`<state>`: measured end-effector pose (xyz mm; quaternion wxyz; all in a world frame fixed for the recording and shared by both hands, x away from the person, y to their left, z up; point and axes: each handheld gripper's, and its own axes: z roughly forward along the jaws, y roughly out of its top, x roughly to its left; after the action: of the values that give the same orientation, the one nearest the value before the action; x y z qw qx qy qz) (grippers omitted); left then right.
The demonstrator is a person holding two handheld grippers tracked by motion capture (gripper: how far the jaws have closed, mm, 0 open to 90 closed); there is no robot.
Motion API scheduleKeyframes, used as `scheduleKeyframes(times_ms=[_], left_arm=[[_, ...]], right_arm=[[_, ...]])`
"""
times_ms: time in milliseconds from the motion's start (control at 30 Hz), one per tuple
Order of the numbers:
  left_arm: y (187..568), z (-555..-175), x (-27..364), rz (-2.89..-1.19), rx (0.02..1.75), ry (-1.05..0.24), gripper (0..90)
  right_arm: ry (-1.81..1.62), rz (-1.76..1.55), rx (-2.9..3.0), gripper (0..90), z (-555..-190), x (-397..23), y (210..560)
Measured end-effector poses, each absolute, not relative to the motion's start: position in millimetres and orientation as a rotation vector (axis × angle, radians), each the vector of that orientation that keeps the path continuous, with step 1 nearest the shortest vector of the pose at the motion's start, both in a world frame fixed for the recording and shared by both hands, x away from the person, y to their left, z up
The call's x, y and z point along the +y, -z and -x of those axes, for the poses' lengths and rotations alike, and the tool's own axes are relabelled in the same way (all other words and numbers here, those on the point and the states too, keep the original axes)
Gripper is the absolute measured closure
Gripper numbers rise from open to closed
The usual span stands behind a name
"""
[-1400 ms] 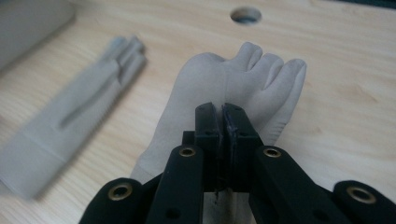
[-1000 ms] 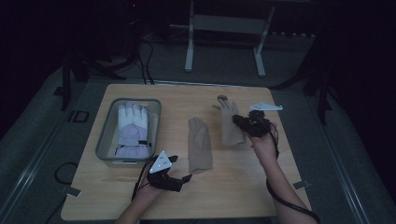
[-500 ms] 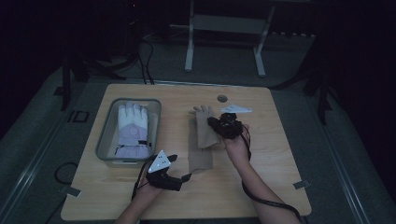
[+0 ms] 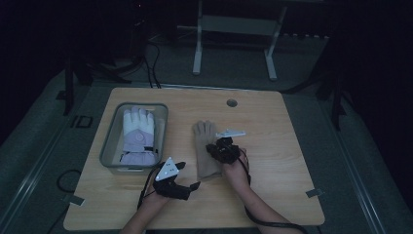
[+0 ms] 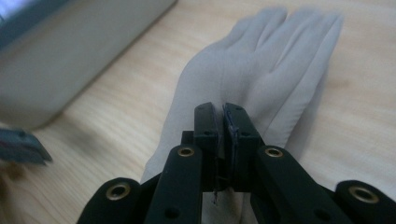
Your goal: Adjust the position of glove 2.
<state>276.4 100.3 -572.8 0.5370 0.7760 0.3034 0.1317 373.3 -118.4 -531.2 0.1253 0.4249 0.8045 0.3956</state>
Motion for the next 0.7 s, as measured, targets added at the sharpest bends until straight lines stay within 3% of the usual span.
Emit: scheduleKeyframes(times_ms=[467,700], left_arm=[[573.4,-276.8,97.5,-1.861,0.721,-0.288,8.2],[571.1,-273.3,93.6,-1.855,0.694,-0.331,9.6]], right_arm=[[-1.062,-1.183,2.417,73.7,-369.6,-116.4,554.5],[-1.165,-1.129,2.404,53.9,-369.4,-130.1,538.0]])
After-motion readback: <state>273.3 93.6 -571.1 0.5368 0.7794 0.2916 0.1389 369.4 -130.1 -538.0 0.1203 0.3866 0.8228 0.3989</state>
